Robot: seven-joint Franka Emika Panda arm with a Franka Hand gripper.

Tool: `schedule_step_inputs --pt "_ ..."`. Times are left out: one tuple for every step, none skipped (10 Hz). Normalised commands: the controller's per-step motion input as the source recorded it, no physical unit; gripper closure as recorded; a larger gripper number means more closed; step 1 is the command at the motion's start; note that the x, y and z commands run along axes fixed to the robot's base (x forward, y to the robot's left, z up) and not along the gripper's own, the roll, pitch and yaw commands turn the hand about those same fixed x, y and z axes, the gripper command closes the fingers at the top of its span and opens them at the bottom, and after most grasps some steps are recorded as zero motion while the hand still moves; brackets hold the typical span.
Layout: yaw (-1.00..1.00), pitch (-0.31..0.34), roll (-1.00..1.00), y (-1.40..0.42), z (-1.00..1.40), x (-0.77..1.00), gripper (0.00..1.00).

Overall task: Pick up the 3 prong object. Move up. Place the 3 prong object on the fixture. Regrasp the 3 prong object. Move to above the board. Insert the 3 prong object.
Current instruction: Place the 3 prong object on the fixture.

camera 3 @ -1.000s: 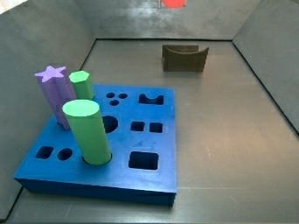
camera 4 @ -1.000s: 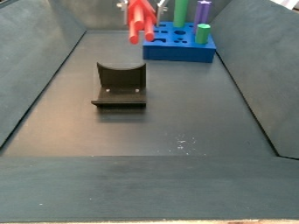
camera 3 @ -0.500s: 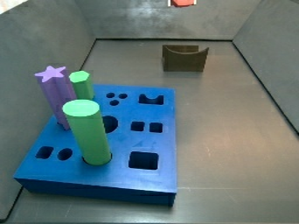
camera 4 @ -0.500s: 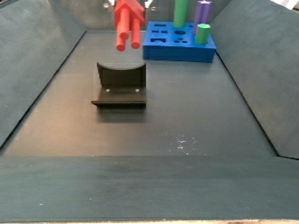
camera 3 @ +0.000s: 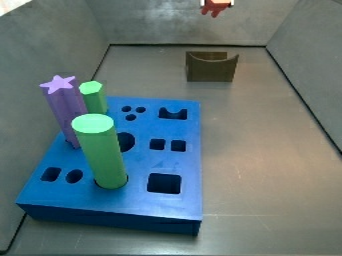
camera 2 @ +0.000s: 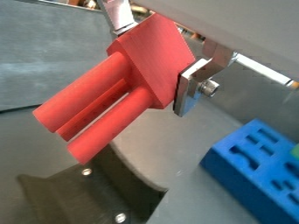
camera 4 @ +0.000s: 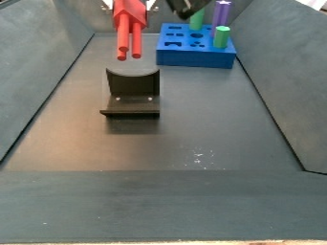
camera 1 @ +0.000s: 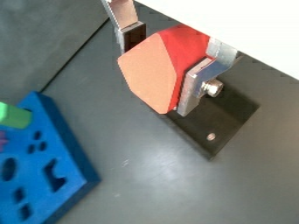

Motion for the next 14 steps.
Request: schedule_step_inputs --pt "-0.17 0.059 -0.68 0.05 -0.01 0.06 1.0" --pt "-0.15 0.042 -0.51 0.04 -0.02 0.07 1.0" --pt "-0.13 0.033 -0.3 0.04 -0.01 0.08 1.0" --pt "-0.11 0.02 -0.22 0.03 -0.01 0.07 1.0" --pt "-0.1 0.207 -1.0 0.14 -1.0 0.13 1.0" --pt "-0.11 0.202 -1.0 0.14 -1.0 0.13 1.0" --pt "-0.14 0.202 -0.85 0.14 -1.0 0.15 1.0" --pt "-0.16 0.178 -0.7 0.14 -1.0 0.16 1.0" --pt "-0.18 0.144 -0.54 0.14 -1.0 0.17 1.0" --pt "-0.19 0.109 -0.38 0.14 -1.0 0.17 1.0" --pt "-0.19 0.071 -0.25 0.13 -1.0 0.18 1.0" --pt "-0.18 0.023 -0.19 0.14 -1.0 0.19 1.0" --pt "-0.17 0.004 -0.17 0.12 -0.83 0.16 1.0" --pt "-0.14 -0.012 -0.16 0.09 -0.64 0.14 1.0"
